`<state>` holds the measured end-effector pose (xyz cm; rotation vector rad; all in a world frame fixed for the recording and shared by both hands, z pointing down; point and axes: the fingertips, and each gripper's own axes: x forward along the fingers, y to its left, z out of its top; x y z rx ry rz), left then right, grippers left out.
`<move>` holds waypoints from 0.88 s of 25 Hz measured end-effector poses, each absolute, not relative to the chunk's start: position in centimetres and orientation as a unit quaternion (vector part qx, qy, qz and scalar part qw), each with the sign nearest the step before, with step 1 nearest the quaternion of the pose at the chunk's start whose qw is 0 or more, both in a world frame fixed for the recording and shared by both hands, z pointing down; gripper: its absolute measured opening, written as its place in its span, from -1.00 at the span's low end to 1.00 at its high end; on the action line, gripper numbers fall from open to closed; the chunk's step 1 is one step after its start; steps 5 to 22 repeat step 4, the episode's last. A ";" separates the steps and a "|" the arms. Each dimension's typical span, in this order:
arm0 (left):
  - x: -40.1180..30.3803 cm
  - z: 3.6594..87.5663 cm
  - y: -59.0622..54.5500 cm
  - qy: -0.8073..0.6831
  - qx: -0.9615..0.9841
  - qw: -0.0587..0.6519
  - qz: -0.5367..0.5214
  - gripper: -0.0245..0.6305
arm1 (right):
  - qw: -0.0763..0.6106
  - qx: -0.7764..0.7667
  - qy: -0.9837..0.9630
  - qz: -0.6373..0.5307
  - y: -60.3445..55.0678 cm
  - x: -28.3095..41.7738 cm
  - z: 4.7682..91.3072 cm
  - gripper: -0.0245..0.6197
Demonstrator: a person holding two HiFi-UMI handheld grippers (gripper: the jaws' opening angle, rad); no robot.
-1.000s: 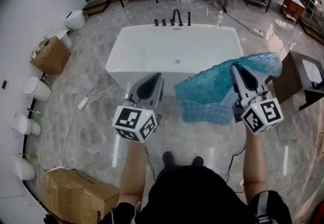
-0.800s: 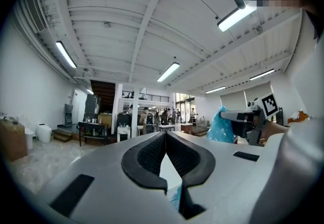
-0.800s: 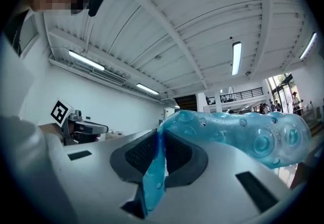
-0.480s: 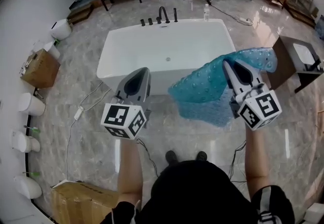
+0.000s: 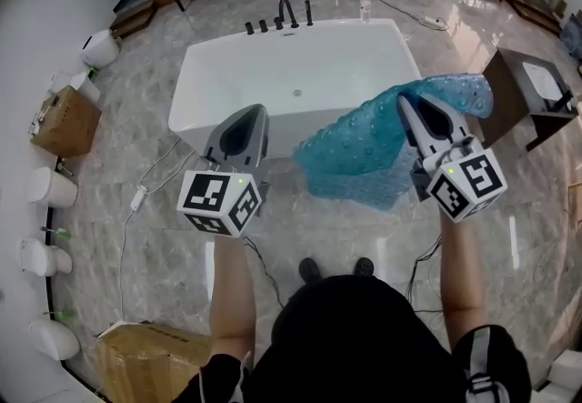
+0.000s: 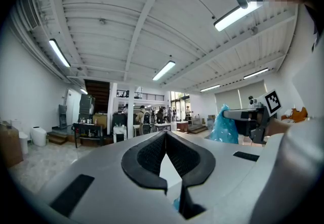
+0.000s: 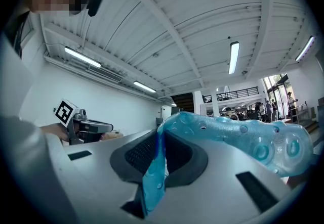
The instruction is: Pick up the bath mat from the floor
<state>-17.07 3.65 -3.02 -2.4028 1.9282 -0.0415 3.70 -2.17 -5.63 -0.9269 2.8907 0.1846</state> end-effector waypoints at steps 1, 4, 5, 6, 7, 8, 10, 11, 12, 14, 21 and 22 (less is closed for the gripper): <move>-16.9 -3.1 3.4 0.625 -0.780 0.030 -0.014 -0.88 | 0.050 -0.303 0.950 0.059 -2.4 3.8 -5.7 -0.81; -16.6 -3.3 2.7 0.624 -0.780 0.029 -0.018 -0.88 | 0.049 -0.298 0.952 0.053 -3.1 3.8 -5.7 -0.81; -16.6 -3.3 2.7 0.624 -0.780 0.029 -0.018 -0.88 | 0.049 -0.298 0.952 0.053 -3.1 3.8 -5.7 -0.81; -16.6 -3.3 2.7 0.624 -0.780 0.029 -0.018 -0.88 | 0.049 -0.298 0.952 0.053 -3.1 3.8 -5.7 -0.81; -16.6 -3.3 2.7 0.624 -0.780 0.029 -0.018 -0.88 | 0.049 -0.298 0.952 0.053 -3.1 3.8 -5.7 -0.81; -16.6 -3.3 2.7 0.624 -0.780 0.029 -0.018 -0.88 | 0.049 -0.298 0.952 0.053 -3.1 3.8 -5.7 -0.81; -16.6 -3.3 2.7 0.624 -0.780 0.029 -0.018 -0.88 | 0.049 -0.298 0.952 0.053 -3.1 3.8 -5.7 -0.81; -16.6 -3.3 2.7 0.624 -0.780 0.029 -0.018 -0.88 | 0.049 -0.298 0.952 0.053 -3.1 3.8 -5.7 -0.81; -16.6 -3.3 2.7 0.624 -0.780 0.029 -0.018 -0.88 | 0.049 -0.298 0.952 0.053 -3.1 3.8 -5.7 -0.81; -16.6 -3.3 2.7 0.624 -0.780 0.029 -0.018 -0.88 | 0.049 -0.298 0.952 0.053 -3.1 3.8 -5.7 -0.81; -16.6 -3.3 2.7 0.624 -0.780 0.029 -0.018 -0.88 | 0.049 -0.298 0.952 0.053 -3.1 3.8 -5.7 -0.81; -16.6 -3.3 2.7 0.624 -0.780 0.029 -0.018 -0.88 | 0.049 -0.298 0.952 0.053 -3.1 3.8 -5.7 -0.81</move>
